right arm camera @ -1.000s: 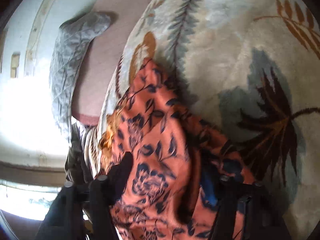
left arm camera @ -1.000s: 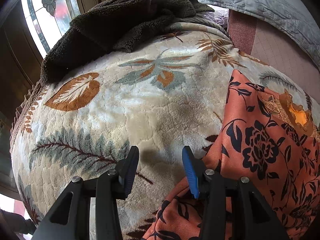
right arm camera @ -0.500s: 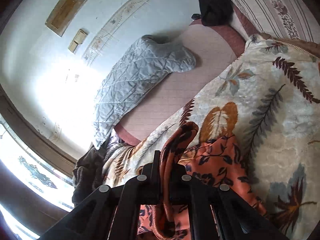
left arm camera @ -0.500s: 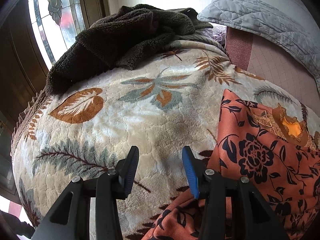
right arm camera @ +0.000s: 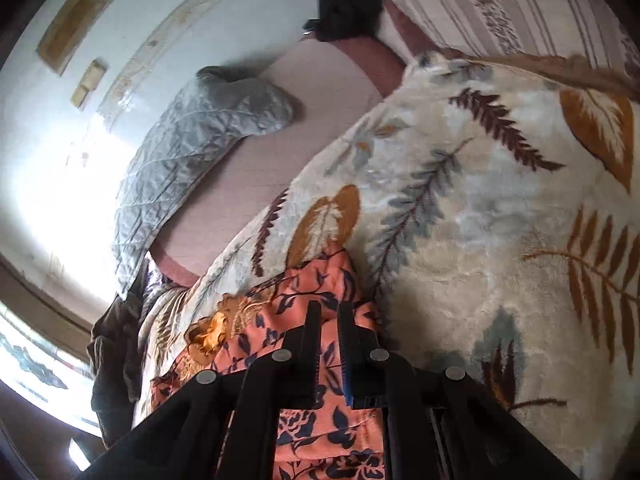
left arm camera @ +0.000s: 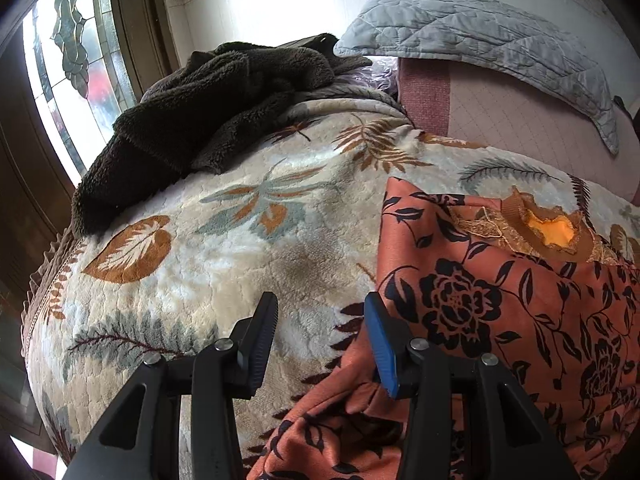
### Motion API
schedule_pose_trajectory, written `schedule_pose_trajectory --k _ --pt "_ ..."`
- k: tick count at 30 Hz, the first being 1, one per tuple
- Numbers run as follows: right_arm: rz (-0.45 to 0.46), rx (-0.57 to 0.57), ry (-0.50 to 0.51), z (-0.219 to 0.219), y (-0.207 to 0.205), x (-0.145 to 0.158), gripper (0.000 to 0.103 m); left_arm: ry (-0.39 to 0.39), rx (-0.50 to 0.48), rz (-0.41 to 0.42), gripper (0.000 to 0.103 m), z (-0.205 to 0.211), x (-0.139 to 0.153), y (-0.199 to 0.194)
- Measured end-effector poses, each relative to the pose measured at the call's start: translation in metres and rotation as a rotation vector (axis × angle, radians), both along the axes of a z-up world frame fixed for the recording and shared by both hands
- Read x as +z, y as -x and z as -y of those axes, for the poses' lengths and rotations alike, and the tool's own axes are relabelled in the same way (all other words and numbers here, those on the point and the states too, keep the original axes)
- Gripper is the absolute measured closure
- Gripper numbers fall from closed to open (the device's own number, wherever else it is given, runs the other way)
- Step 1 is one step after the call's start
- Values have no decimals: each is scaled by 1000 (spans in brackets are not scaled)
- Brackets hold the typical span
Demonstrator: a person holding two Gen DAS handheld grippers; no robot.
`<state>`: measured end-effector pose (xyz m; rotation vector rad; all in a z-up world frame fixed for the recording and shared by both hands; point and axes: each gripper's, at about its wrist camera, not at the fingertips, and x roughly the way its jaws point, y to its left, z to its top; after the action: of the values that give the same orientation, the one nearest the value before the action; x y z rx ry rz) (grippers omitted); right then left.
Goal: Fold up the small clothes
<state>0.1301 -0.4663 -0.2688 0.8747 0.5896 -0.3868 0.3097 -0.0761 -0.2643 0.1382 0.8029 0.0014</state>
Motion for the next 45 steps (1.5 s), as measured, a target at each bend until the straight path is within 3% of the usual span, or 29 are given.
schedule_pose_trajectory --k 3,6,7,13,15,17,18,21,24,27,29,31,33,36,39,42,45 --pt "-78 120 -5 -23 -27 -17 92 -55 -43 -6 57 14 -5 1" --pt "-262 174 -56 -36 -55 -63 92 -177 -57 -127 50 24 -35 -8" --pt "-278 171 -65 -38 -58 -71 94 -186 -59 -126 50 23 -37 -8" --pt "-142 239 -15 -59 -76 -30 92 -69 -56 -69 50 17 -16 -4" --pt "-167 320 -42 -79 -96 -38 92 -105 -65 -92 49 22 -23 -5" --pt "-265 391 -56 -100 -120 -61 92 -176 -59 -123 47 26 -35 -7" --pt "-309 400 -53 -108 -127 -72 91 -173 -58 -122 46 24 -35 -8" --pt "-235 386 -39 -118 -127 -61 92 -81 -34 -115 46 12 -24 -9" --pt "-142 440 -15 -133 -133 -46 92 -64 -1 -82 46 5 -19 -9" --pt "-254 525 -68 -154 -150 -72 91 -114 -30 -148 41 12 -34 -13" --pt "-213 501 -57 -153 -138 -69 93 -124 -31 -137 41 13 -33 -11" --pt "-217 501 -80 -146 -124 -58 92 -80 -37 -104 41 9 -22 -6" --pt "-192 490 -38 -136 -104 -44 92 -81 -50 -80 41 9 -17 -1" --pt "-290 410 14 -113 -73 -50 77 -173 -82 -144 40 16 -35 1" --pt "-297 386 -112 -92 -37 -56 77 -104 -87 -131 40 6 -26 8" --pt "-220 349 -33 -84 8 -24 76 -18 -78 -132 40 -13 -15 25" --pt "-187 336 -28 -77 51 -11 76 -20 -71 -69 40 -36 -2 55"
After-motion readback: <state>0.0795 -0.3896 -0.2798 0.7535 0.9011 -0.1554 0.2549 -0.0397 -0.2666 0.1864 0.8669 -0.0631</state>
